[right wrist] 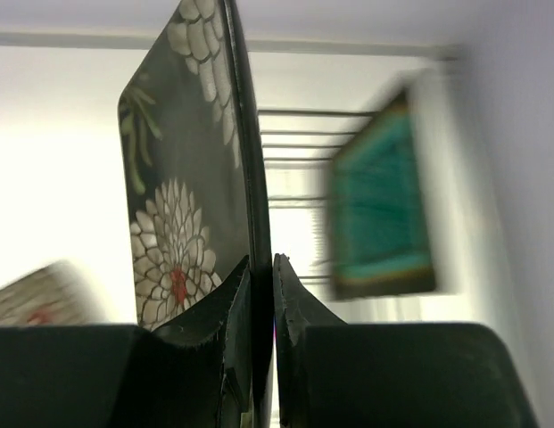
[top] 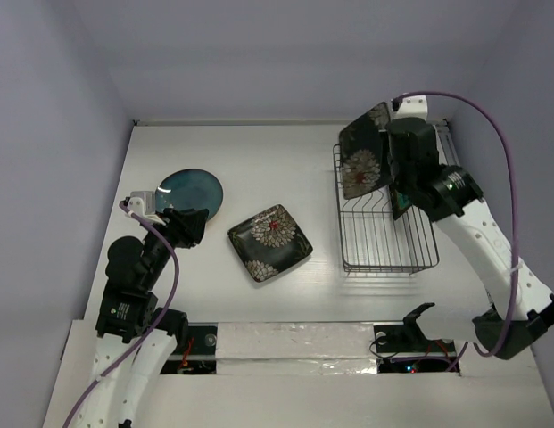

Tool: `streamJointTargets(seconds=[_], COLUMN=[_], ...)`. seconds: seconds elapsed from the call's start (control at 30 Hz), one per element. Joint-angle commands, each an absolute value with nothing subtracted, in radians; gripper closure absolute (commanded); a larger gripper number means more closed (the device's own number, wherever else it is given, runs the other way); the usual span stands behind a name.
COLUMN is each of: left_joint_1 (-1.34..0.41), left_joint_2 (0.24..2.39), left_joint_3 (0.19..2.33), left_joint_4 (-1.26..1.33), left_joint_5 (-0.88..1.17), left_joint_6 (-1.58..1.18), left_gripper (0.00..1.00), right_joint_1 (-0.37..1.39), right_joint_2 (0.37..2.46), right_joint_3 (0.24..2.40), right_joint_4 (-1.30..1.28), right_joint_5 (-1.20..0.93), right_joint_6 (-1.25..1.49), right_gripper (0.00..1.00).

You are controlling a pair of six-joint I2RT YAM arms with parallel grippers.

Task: Unload the plates from the dish rack

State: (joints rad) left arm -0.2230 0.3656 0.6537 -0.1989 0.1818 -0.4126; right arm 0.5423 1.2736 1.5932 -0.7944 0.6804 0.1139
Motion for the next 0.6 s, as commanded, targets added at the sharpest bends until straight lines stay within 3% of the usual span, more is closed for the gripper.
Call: streamJointTargets(seconds=[0.0,0.23,0.57], left_joint_1=[-0.219,-0.21,-0.201], left_joint_2=[0.377,0.388,0.397], left_joint_3=[0.663,0.663,0.66], left_joint_4=[-0.147,-0.147,-0.146], left_joint_5=[0.186,0.19,0.195], left_joint_6=[-0.411,-0.41,-0.411], left_gripper=[0.61,0.61,0.6], right_joint_1=[0.583,0.667,0.723], right_joint_2=[1.198,1.227,1.413], right_joint_3=[1.426,1.194,1.065], right_joint_4=[-0.39,-0.036,0.213], right_joint_5=[0.297,-0.119,-0.233], right_joint_6=[0.245,0.454,0.597], right_gripper=[1.0,1.0,1.0])
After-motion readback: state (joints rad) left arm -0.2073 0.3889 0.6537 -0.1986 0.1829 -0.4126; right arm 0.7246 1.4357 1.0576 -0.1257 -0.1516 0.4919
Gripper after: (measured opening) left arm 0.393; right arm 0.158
